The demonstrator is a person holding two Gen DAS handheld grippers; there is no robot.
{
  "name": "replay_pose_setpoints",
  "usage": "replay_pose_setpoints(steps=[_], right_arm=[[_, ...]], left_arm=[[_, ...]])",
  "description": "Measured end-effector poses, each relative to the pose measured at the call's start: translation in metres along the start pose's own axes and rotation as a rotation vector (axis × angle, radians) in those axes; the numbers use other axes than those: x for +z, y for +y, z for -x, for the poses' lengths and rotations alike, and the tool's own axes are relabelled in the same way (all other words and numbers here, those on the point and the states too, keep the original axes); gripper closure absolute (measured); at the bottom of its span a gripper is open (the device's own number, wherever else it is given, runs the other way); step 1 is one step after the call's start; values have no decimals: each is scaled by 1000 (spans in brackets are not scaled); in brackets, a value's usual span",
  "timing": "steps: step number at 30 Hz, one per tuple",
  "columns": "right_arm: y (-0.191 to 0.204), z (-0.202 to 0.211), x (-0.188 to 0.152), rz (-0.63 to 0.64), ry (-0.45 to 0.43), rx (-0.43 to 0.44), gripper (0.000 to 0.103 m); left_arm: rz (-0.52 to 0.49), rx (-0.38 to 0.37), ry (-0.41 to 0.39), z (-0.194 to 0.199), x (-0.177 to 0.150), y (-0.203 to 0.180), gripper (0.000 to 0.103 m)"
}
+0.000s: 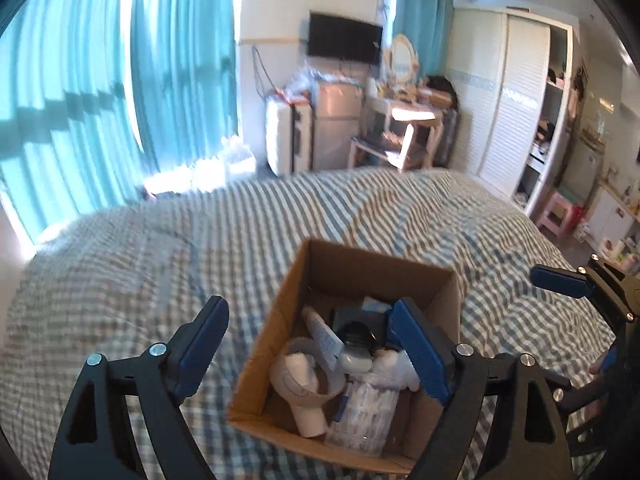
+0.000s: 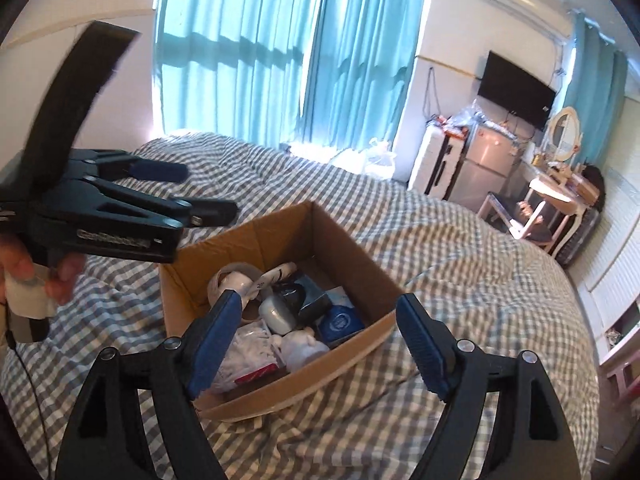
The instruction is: Organize objects
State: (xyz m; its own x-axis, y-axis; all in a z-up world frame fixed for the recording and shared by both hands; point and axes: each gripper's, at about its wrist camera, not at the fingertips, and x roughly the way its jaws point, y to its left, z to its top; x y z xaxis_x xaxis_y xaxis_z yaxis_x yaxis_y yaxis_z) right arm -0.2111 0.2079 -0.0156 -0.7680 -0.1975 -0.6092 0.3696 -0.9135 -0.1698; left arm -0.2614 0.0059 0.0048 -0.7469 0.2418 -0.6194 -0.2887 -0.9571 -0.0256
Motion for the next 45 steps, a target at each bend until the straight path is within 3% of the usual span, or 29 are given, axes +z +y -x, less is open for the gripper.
replay_pose_setpoints(steps=[3, 4, 7, 11, 21, 29, 34, 41, 45], right_arm=[[-4, 15, 3, -20, -23, -30, 20], [-5, 22, 2, -32, -35, -35, 15], [-6, 49, 3, -63, -101, -91, 7], [-3, 75, 4, -87, -156, -148, 5], [6, 131, -5, -161, -241, -127, 3], [-2, 159, -42, -254, -327, -160, 2], [4, 151, -71, -246, -302, -200, 1], [7, 129, -98, -298, -248, -136, 1], [11, 125, -100, -295, -250, -147, 1]], left_arm=[[-4, 45, -77, 28, 2, 1, 7], [-3, 54, -101, 38, 1, 2, 5], [0, 74, -144, 58, 1, 4, 3], [25, 91, -197, 86, -6, 7, 1], [59, 169, -323, 146, -29, -15, 0], [87, 167, -396, 174, -66, -35, 0], [72, 211, -388, 170, -88, -44, 0], [40, 257, -339, 147, -125, -53, 0], [27, 240, -292, 136, -133, -53, 0]])
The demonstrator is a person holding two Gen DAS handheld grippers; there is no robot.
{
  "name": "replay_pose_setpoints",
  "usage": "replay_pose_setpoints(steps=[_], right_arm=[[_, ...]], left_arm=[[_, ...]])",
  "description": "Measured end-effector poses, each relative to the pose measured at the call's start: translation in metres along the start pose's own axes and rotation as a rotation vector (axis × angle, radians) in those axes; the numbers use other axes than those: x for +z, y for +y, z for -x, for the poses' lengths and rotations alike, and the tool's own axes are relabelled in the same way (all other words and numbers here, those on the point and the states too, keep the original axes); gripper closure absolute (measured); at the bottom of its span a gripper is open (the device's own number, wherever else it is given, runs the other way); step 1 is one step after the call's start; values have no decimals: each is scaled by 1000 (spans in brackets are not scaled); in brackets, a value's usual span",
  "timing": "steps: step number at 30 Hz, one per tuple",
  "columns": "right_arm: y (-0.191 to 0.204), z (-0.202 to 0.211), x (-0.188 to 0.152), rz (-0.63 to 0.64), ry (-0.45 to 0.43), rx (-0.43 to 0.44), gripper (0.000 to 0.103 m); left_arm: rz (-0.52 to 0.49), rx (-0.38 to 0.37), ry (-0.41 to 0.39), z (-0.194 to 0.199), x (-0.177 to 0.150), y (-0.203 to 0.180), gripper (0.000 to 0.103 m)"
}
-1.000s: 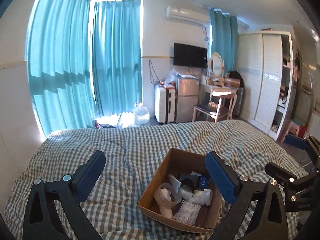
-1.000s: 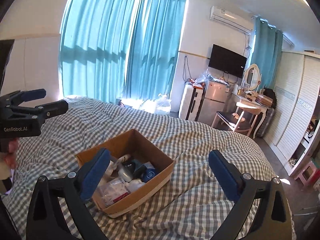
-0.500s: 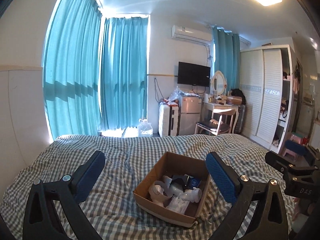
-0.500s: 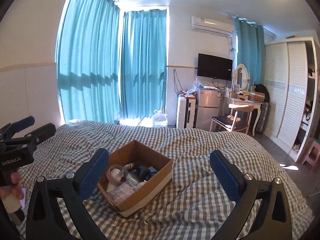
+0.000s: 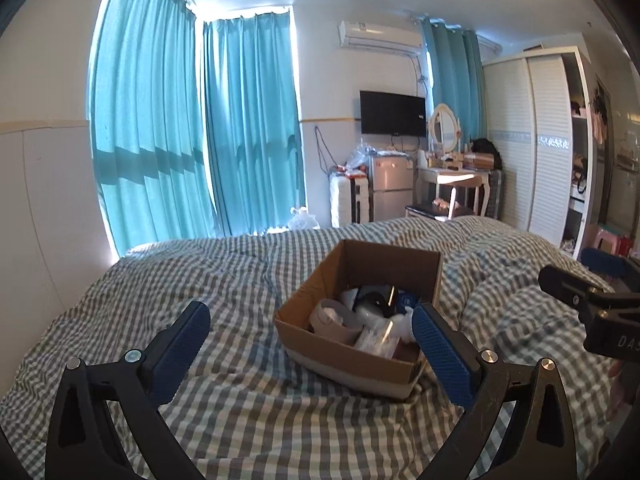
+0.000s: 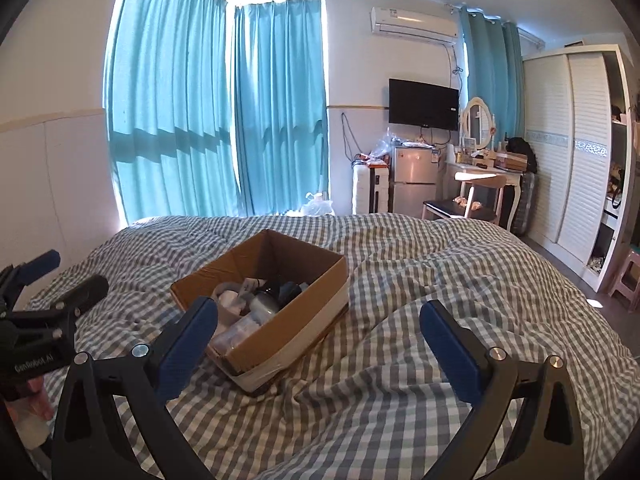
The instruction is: Organize objects
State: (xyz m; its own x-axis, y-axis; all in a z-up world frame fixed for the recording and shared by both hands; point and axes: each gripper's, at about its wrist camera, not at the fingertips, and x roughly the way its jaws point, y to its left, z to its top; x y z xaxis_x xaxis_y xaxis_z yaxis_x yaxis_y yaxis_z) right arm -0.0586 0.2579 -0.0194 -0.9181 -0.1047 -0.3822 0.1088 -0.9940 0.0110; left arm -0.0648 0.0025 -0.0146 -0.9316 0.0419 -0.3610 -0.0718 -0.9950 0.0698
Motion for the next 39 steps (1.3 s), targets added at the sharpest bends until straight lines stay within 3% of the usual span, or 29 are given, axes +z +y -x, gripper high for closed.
replay_pose_setpoints(steps=[20, 27, 39], right_arm=[[5, 4, -4, 10, 6, -11, 1], [7, 2, -5, 19, 16, -12, 1], [9, -2, -8, 23, 32, -11, 1]], left_arm=[[58, -51, 12, 12, 5, 2, 0], [48, 5, 17, 12, 4, 4, 0], [35, 27, -6, 16, 2, 2, 0]])
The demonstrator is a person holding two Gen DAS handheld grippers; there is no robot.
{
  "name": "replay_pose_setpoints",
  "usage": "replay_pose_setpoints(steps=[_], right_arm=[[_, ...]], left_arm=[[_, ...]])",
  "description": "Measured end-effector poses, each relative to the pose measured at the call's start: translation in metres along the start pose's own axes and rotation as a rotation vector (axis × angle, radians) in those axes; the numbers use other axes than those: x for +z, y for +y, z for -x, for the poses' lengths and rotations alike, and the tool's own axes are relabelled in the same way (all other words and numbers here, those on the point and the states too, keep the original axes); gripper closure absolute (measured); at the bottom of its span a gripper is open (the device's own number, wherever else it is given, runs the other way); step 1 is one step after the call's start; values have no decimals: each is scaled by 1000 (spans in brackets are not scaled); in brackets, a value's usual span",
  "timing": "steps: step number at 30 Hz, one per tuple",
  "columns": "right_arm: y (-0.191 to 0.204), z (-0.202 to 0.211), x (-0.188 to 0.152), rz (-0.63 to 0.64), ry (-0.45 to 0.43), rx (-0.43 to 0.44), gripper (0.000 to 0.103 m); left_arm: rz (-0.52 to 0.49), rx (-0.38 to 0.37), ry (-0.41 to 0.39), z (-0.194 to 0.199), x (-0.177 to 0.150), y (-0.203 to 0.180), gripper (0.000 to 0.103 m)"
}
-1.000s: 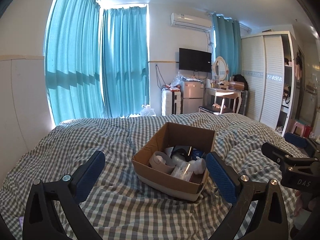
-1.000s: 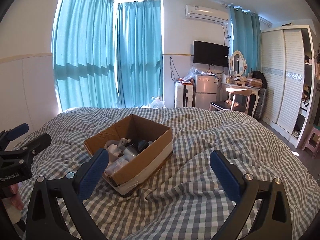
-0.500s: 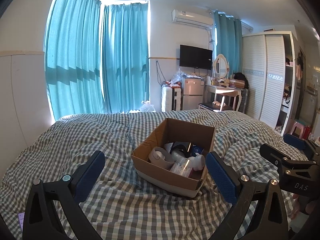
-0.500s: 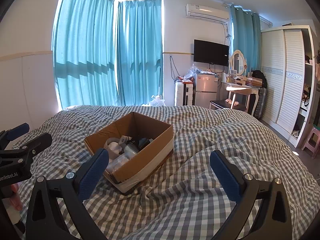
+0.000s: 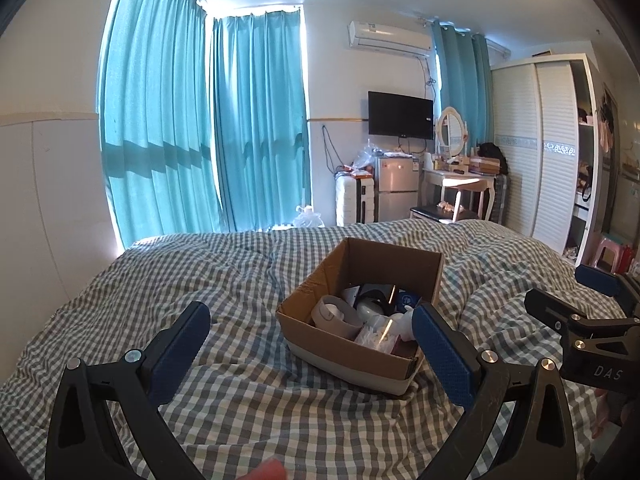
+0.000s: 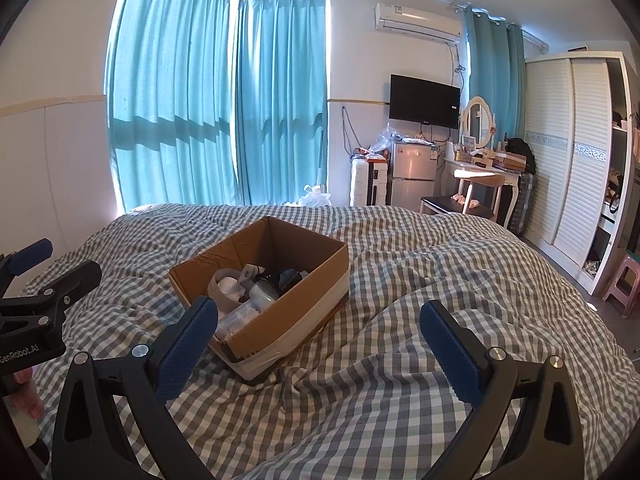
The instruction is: Organize objects
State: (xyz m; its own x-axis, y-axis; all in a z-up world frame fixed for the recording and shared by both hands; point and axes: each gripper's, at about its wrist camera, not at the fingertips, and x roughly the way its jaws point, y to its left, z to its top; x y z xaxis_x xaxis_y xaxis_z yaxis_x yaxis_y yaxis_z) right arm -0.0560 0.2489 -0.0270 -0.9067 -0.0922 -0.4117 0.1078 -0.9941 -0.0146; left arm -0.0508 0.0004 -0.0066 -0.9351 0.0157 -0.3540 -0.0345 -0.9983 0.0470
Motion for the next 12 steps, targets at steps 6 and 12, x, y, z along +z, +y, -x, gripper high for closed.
replay_pose_setpoints(steps=[6, 12], right_arm=[[2, -1, 0, 11, 5, 3, 1], [5, -3, -1, 17, 9, 6, 1]], left_arm=[[-6, -3, 0, 1, 1, -1, 0], [-18, -7, 3, 0, -1, -2, 0]])
